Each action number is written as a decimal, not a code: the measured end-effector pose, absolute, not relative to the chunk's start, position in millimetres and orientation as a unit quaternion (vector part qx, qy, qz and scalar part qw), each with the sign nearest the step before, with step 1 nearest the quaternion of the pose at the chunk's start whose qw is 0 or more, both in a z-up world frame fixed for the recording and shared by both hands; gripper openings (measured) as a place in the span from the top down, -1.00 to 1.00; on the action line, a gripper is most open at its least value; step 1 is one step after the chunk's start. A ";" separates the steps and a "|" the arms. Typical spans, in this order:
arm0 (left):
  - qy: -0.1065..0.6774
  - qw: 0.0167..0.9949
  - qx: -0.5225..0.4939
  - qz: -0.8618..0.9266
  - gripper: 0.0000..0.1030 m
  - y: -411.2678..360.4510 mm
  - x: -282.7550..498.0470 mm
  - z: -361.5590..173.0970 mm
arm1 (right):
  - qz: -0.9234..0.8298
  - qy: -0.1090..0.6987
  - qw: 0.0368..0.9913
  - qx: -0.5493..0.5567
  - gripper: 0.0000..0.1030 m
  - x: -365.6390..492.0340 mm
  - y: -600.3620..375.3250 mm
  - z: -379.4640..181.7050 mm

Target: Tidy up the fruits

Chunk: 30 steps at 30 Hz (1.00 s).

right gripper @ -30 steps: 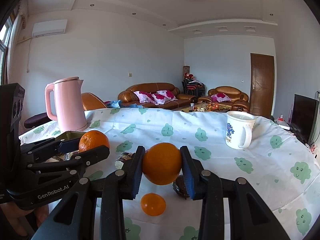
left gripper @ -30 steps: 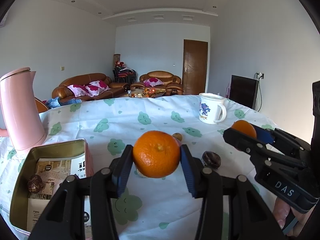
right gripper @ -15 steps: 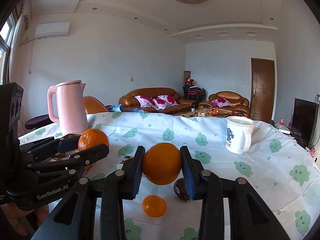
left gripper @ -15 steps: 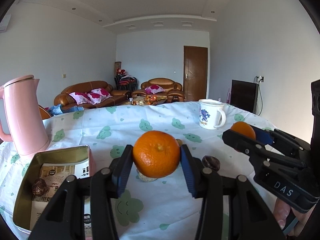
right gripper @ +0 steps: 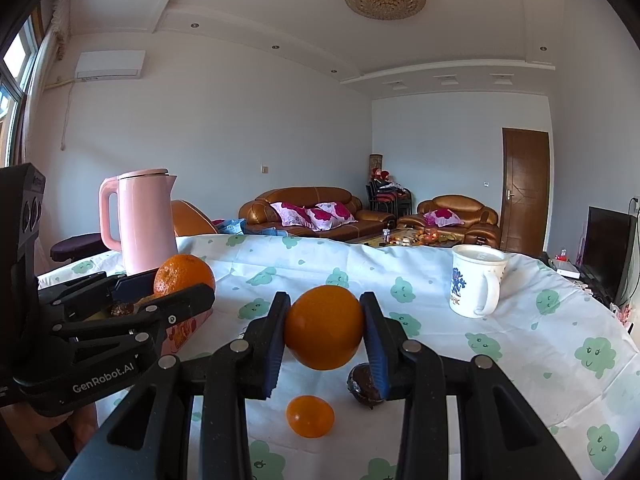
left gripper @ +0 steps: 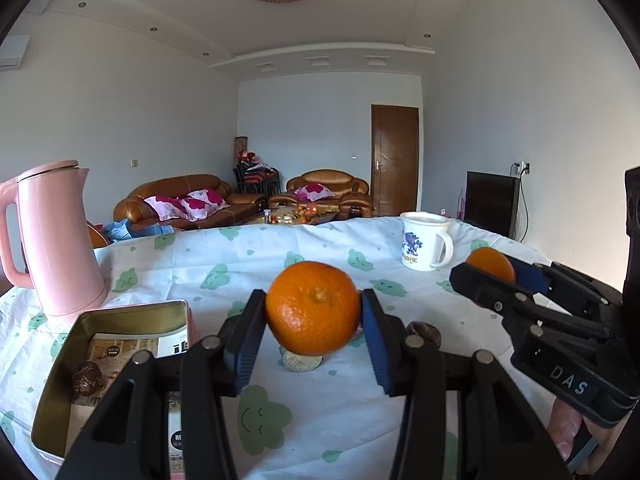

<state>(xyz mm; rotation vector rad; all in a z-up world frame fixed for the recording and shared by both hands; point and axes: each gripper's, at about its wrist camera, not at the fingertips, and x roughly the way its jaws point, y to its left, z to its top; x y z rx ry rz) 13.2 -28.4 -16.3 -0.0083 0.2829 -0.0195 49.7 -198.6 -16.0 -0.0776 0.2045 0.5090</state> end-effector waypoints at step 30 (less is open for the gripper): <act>0.155 0.987 -0.015 0.037 0.06 5.8 3.5 -15.3 | 0.295 0.118 0.946 -0.070 0.27 48.8 -161.9 -10.5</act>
